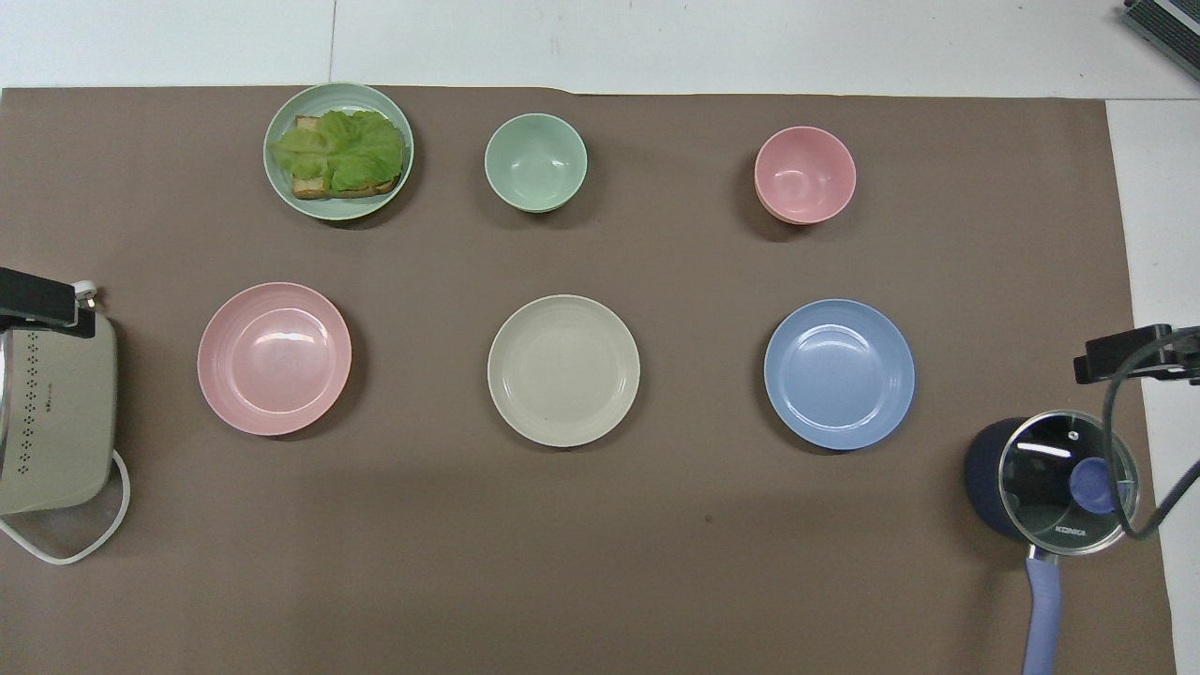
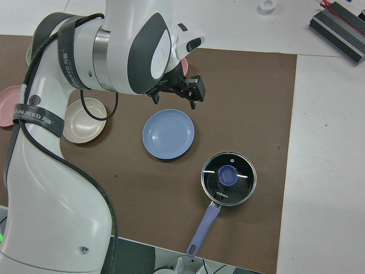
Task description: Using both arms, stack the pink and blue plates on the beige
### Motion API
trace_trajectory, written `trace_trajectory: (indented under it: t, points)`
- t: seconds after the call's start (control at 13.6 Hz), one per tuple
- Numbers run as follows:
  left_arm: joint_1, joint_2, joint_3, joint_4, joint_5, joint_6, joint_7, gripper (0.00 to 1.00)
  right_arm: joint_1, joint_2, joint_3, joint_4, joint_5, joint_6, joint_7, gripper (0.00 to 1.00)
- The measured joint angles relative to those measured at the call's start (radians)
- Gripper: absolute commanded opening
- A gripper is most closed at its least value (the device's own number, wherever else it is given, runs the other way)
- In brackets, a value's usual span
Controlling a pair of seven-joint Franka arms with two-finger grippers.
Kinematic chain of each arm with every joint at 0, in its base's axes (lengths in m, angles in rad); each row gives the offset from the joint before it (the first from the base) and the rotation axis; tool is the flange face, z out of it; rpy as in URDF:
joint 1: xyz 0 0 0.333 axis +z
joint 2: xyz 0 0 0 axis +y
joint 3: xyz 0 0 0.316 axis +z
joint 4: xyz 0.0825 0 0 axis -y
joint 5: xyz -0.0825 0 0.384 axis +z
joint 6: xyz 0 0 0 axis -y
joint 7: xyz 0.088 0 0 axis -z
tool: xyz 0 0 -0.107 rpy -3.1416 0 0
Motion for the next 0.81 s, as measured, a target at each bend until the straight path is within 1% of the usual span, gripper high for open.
trace_trajectory:
  t: [0.44, 0.59, 0.81]
  points:
    - [0.005, -0.004, 0.003, -0.014, 0.004, 0.002, 0.0, 1.0, 0.0, -0.001, 0.0, -0.001, 0.0, 0.0, 0.0, 1.0]
    - [0.01, -0.011, 0.005, -0.075, 0.005, 0.043, 0.0, 1.0, 0.0, -0.001, 0.0, -0.002, 0.0, 0.0, 0.0, 1.0]
    - [0.011, -0.012, 0.005, -0.223, 0.005, 0.187, 0.0, 1.0, -0.001, -0.001, 0.0, -0.002, 0.0, 0.0, 0.0, 1.0]
